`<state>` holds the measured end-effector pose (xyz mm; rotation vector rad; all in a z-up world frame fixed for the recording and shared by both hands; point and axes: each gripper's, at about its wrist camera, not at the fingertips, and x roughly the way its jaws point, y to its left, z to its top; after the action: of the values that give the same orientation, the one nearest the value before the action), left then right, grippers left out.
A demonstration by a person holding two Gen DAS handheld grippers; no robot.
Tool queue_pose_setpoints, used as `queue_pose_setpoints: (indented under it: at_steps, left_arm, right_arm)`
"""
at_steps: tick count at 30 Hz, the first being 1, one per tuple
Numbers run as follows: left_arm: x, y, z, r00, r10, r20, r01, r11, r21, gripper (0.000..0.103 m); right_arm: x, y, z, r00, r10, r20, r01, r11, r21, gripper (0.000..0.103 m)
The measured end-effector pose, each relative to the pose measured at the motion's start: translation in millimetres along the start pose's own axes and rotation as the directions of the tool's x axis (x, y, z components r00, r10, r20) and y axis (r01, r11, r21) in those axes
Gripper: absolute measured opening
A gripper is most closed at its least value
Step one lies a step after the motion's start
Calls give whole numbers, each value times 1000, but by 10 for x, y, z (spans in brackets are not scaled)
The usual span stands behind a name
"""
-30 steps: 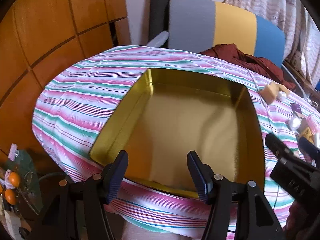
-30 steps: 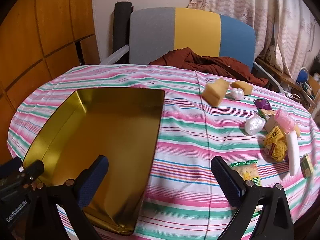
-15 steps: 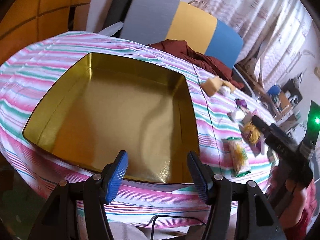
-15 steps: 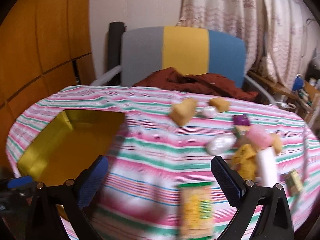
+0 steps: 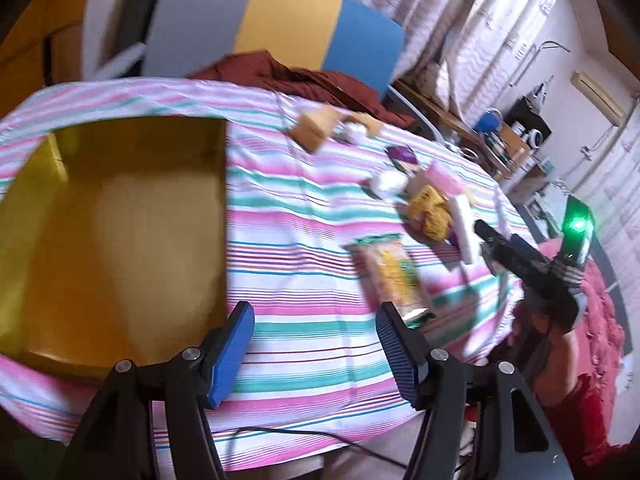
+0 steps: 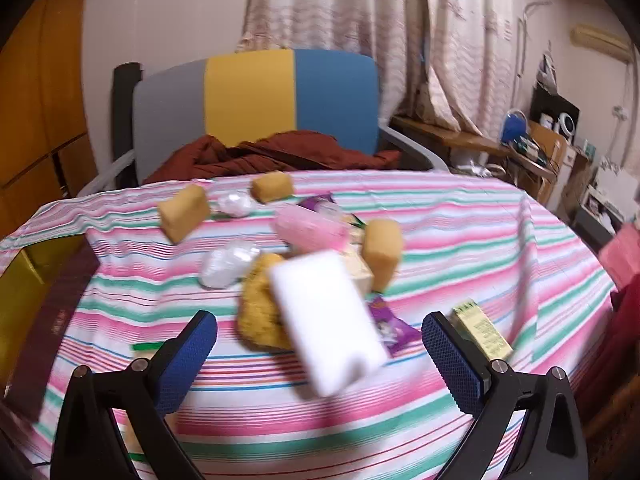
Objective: Organize objects
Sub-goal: 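Move both tools from the gold tray toward the scattered items, then grasp the WEIDAN cracker pack with the left tool while the right tool grasps the white sponge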
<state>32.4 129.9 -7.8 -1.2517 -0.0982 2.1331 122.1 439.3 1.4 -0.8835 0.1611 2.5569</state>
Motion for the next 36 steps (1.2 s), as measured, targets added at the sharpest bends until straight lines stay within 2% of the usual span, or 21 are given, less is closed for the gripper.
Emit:
queue_pose_setpoints:
  at_steps: [4, 7, 12, 14, 17, 21, 25, 29, 33, 36]
  left_arm:
    - [223, -172, 18, 999, -26, -47, 26, 1000, 1, 68]
    - [383, -322, 40, 997, -24, -78, 27, 999, 43, 69]
    - [619, -537, 79, 992, -17, -123, 30, 995, 97, 69]
    - [707, -578, 88, 990, -22, -138, 35, 995, 97, 70]
    - [865, -658, 83, 988, -12, -156, 29, 994, 107, 70]
    - [1023, -724, 50, 986, 6, -167, 14, 993, 117, 70]
    - [1124, -785, 28, 988, 24, -155, -4, 992, 125, 70]
    - [1170, -856, 0, 995, 27, -100, -10, 987, 161, 74]
    - [1247, -884, -54, 995, 40, -94, -22, 983, 182, 81]
    - [1253, -891, -102, 997, 41, -73, -25, 977, 211, 82]
  right_arm:
    - [138, -39, -62, 1000, 7, -9, -8, 998, -61, 103]
    - [290, -161, -74, 998, 53, -40, -54, 998, -28, 100]
    - [434, -198, -112, 997, 50, -55, -52, 997, -52, 95]
    - [497, -218, -125, 996, 63, -67, -67, 997, -49, 89]
    - [593, -222, -158, 991, 91, -100, -94, 995, -25, 73]
    - [556, -224, -205, 991, 109, -82, -109, 994, 11, 61]
    - [507, -203, -273, 985, 158, -70, -153, 986, 72, 59]
    - [490, -129, -331, 978, 192, -82, -184, 978, 95, 59]
    - [430, -67, -312, 981, 182, -73, -177, 982, 71, 59]
    - [367, -49, -278, 983, 176, -56, -173, 983, 63, 59]
